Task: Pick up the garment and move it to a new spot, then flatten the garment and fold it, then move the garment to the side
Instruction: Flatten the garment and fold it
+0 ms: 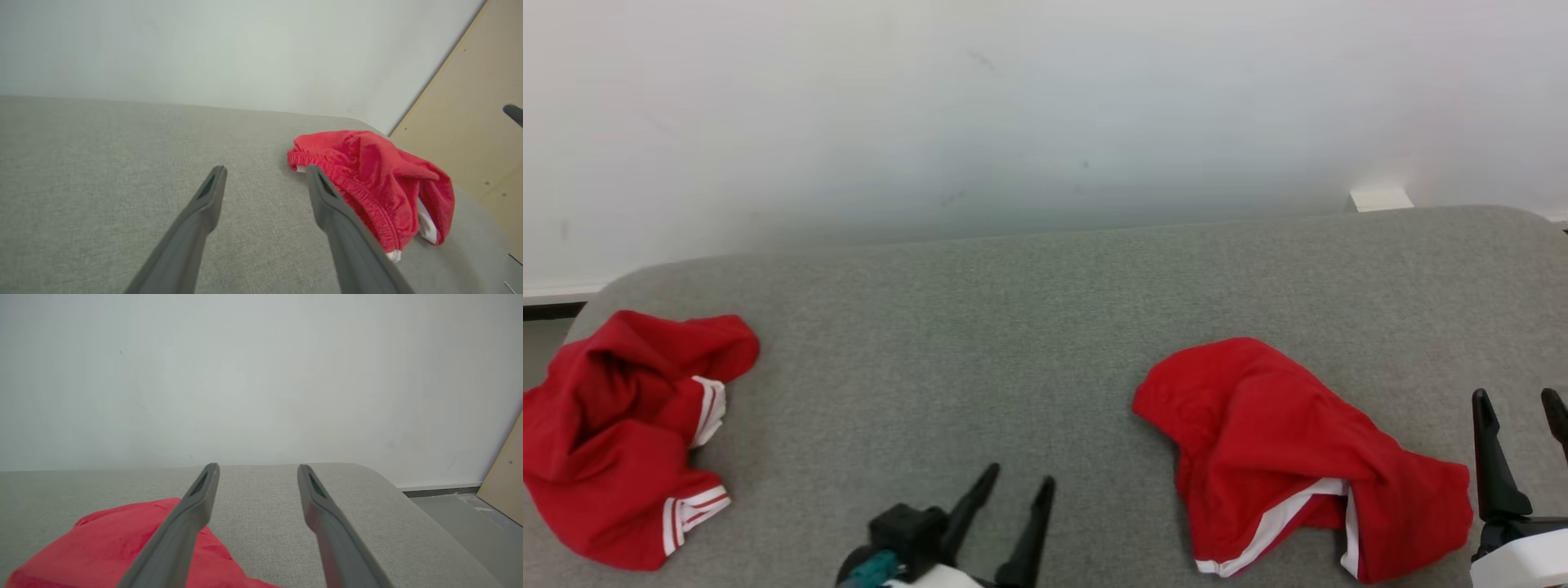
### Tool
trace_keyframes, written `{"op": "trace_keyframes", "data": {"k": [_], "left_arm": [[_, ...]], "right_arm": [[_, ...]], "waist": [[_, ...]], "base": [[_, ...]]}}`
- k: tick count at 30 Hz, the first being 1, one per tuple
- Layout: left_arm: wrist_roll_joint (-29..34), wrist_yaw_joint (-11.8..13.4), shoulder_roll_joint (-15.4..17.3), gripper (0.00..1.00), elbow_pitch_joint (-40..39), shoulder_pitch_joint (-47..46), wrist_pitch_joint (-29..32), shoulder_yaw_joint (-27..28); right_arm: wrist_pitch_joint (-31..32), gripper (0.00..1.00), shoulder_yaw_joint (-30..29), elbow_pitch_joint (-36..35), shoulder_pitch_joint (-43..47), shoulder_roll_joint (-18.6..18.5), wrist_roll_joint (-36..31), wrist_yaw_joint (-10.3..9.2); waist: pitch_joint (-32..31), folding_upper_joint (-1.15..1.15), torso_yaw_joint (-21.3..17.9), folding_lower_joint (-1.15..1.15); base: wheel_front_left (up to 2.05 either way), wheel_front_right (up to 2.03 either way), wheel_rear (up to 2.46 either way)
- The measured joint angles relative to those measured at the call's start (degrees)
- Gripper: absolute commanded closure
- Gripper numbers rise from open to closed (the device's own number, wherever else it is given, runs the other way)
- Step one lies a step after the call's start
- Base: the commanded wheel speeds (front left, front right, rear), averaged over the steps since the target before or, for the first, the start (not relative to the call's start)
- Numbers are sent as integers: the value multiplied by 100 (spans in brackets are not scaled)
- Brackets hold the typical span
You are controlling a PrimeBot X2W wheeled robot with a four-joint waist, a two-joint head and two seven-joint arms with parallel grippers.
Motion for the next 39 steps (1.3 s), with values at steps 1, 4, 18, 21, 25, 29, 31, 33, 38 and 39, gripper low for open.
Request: {"op": "trace_keyframes", "data": {"k": [1, 4, 18, 21, 25, 29, 31, 33, 38, 39], "left_arm": [[-31, -29, 0, 0, 77, -64, 99, -134], [-170, -102, 7, 0, 263, -266, 404, -579], [-1477, -151, 183, 0, 1155, -1074, 978, -2332], [-1596, -151, 186, 0, 1393, -1232, 854, -2410], [-1817, -151, 189, 34, 1619, -1399, 678, -2504], [-2014, -151, 220, 100, 1627, -1472, 505, -2708], [-2058, -152, 312, 100, 1615, -1517, 412, -2743], [-2086, -151, 433, 100, 1600, -1566, 320, -2711], [-2054, -53, 797, 100, 1472, -1700, 178, -2555], [-2049, -20, 882, 100, 1446, -1701, 177, -2524]], "right_arm": [[-16, 0, 2, -14, 6, 37, 2, 0], [-63, 0, -1, -5, 14, 55, 7, 0], [-236, 0, 309, 313, -163, 77, 100, 0], [-277, 0, 375, 397, -179, 114, 110, 0], [-336, 0, 398, 502, -210, 125, 132, 0], [-358, 0, 471, 644, -226, 94, 146, 0], [-367, 0, 516, 688, -235, 77, 171, 0], [-385, 0, 559, 734, -237, 54, 186, 0], [-390, 0, 686, 816, -238, -64, 245, 0], [-390, 0, 708, 825, -238, -74, 265, 0]], "waist": [[12, 0, -35, 0], [67, 0, -160, 0], [445, 0, -1108, 0], [511, 0, -1287, 0], [565, 0, -1417, 0], [525, 0, -1364, 0], [500, 0, -1292, 0], [468, 0, -1198, 0], [372, -1, -891, 0], [351, -1, -826, 0]], "base": [[0, 0, 0], [0, 0, 0], [0, 0, 0], [0, 0, 0], [0, 0, 0], [0, 0, 0], [0, 0, 0], [0, 0, 0], [0, 0, 0], [0, 0, 0]]}}
